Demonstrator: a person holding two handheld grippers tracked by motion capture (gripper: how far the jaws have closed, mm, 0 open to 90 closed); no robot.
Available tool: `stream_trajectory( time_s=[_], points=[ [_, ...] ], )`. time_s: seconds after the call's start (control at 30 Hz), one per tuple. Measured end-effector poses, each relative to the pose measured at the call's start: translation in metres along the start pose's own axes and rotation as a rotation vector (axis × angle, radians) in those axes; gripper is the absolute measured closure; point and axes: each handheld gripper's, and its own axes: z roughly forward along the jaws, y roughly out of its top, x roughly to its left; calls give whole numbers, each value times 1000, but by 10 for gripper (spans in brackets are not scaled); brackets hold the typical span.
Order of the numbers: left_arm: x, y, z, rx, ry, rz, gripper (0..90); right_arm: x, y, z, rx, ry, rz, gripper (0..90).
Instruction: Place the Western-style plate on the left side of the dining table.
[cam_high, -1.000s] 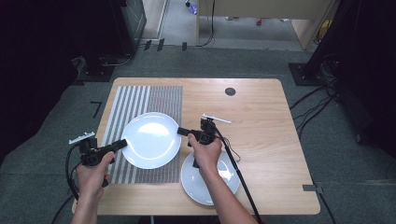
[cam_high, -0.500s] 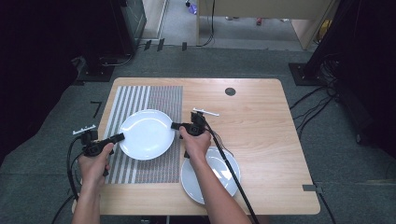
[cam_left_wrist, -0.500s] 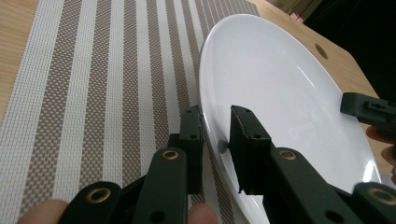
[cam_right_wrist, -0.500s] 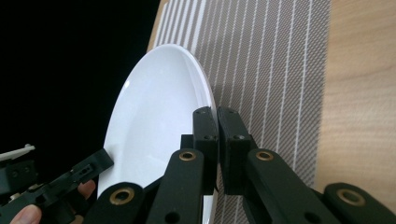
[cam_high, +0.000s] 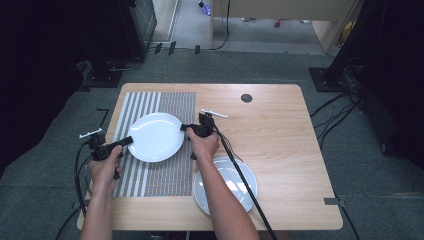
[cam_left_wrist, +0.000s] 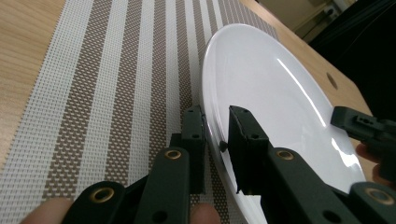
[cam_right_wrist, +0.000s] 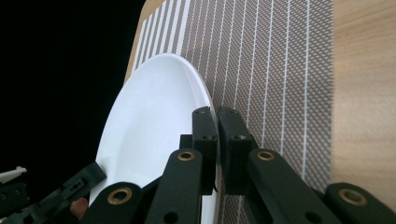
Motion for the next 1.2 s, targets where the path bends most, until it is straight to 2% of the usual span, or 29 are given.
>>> stream_trajectory(
  time_s=[0.17,0.33,0.4,0.53,0.63,0.7,0.73,0.83,0.93,1.0,1.1,1.2],
  points=[
    [2,-3,9,-12,37,2,770,-1,6,11,-5,-21,-14,869],
    [5,-5,13,-8,36,-3,765,-5,9,20,-14,-40,-24,866],
    [5,-6,14,-11,35,8,752,-5,8,22,-26,-46,-32,863],
    [4,-8,17,-7,42,38,650,-6,7,26,-35,-72,-69,854],
    [3,-5,13,-36,46,51,585,-7,6,28,-41,-72,-93,847],
    [5,-3,10,-47,47,38,528,-7,7,27,-64,-82,-114,741],
    [6,-2,9,-48,56,38,513,-7,7,26,-90,-104,-144,700],
    [8,-1,7,-41,85,27,409,-4,9,20,-133,-120,-206,616],
    [6,-1,6,-32,108,46,355,-3,9,12,-138,-142,-259,553],
    [3,-1,4,-29,119,63,318,-3,9,7,-126,-149,-275,515],
    [-1,0,-2,-44,135,83,275,-6,11,-2,-125,-119,-279,519],
    [-4,1,-7,-48,150,91,191,-7,13,-12,-123,-135,-305,456]
  ],
)
